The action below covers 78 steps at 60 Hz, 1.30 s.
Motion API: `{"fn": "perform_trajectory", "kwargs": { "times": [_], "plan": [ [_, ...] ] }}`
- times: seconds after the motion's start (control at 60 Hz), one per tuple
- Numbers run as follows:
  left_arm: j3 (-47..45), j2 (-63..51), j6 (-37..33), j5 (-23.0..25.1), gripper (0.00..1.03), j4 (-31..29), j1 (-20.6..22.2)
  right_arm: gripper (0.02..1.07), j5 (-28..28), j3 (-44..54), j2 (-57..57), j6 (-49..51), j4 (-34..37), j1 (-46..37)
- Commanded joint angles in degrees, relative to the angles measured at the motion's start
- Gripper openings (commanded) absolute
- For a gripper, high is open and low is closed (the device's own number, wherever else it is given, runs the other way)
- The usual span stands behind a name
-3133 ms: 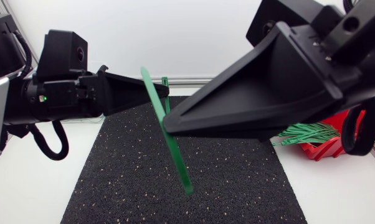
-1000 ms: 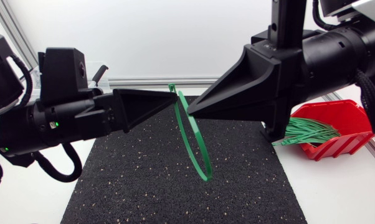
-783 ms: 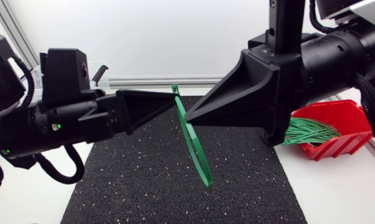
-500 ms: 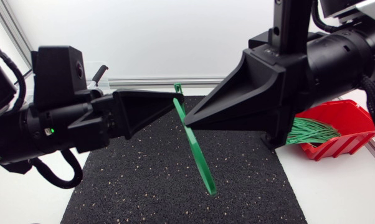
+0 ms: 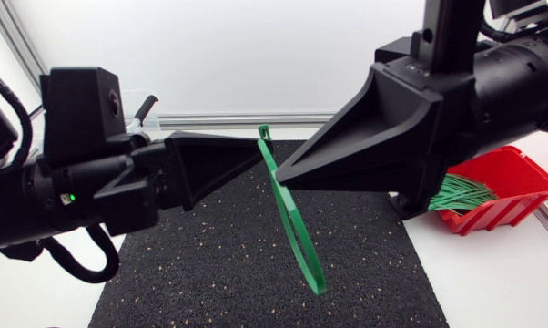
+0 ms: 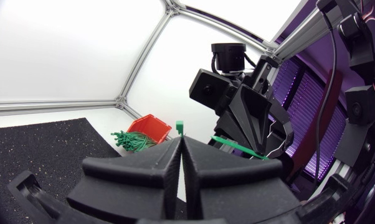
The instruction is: Take a green cable tie from the red box, thread the tail through the head to close it, then place it in the transparent bin on the left.
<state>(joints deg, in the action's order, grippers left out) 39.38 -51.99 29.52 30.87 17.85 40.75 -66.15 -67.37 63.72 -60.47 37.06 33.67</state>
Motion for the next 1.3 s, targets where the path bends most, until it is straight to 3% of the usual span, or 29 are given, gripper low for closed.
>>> {"fn": "perform_trajectory", "kwargs": {
  "times": [0.0, 1.283],
  "plan": [
    [0.4, 0.9, -1.0, -0.6, 0.04, 0.2, 0.8, 0.08, 0.2, 1.5, -0.4, -1.6, -0.8, 0.1],
    [-0.3, 0.7, -3.2, -2.7, 0.04, -0.5, 1.5, 0.08, 0.2, 1.1, 0.0, -1.6, -1.4, 0.2]
  ]
}}
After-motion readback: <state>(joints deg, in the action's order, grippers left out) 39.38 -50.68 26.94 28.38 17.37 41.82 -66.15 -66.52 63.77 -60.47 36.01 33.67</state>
